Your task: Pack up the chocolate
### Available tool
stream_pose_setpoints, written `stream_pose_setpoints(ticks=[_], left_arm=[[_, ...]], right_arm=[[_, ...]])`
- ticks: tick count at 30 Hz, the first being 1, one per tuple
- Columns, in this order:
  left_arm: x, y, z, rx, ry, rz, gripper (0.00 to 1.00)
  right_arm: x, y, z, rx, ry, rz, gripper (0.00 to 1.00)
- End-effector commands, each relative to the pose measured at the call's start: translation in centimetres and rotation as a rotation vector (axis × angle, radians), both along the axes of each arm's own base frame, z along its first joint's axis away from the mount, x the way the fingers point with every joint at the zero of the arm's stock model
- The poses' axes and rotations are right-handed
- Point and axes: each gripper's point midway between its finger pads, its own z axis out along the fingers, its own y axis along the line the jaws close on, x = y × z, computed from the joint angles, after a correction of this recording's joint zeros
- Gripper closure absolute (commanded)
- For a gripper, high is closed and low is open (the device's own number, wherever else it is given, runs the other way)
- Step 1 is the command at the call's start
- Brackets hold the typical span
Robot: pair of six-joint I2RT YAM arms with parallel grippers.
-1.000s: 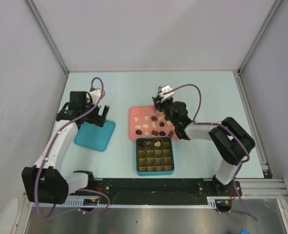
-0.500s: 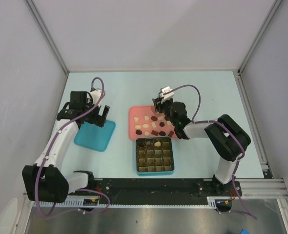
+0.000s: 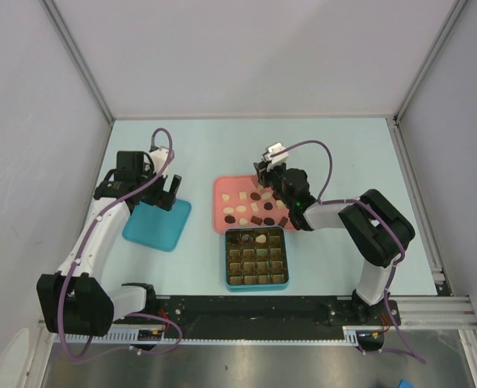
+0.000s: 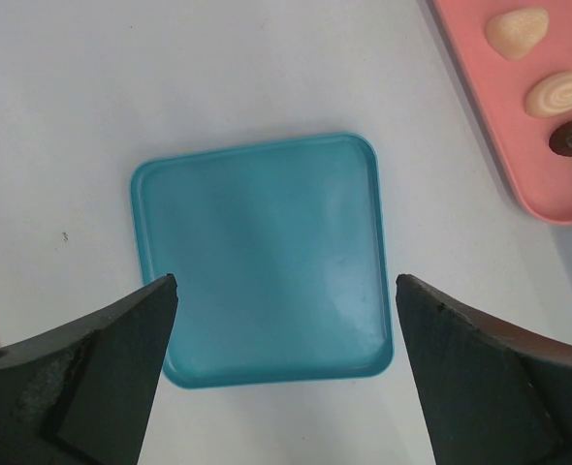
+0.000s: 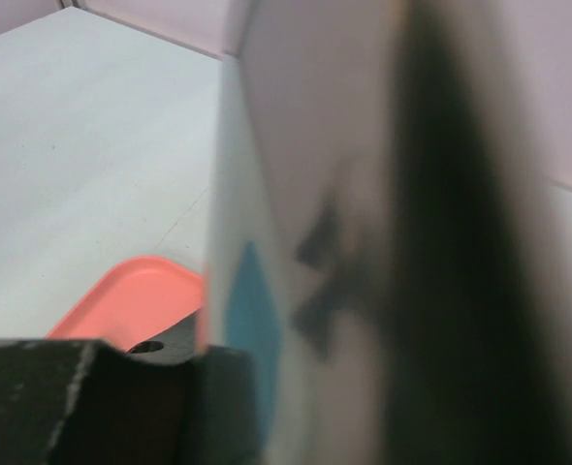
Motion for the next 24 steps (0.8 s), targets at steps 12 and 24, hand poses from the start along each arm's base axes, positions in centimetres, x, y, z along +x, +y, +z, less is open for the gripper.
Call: stream_pose_setpoints(ticks=[12, 24], left_arm=[[0.6, 0.3, 1.7, 0.007, -0.065, 0.007, 0.0], [0.5, -0.2, 1.8, -0.025, -0.062, 0.001, 0.0]], right_arm=[[-2.9, -1.2, 12.8, 0.074, -0.196, 0.016, 0.71], [-6.3, -3.5, 11.3, 0.056, -0.124, 0.012, 0.71]])
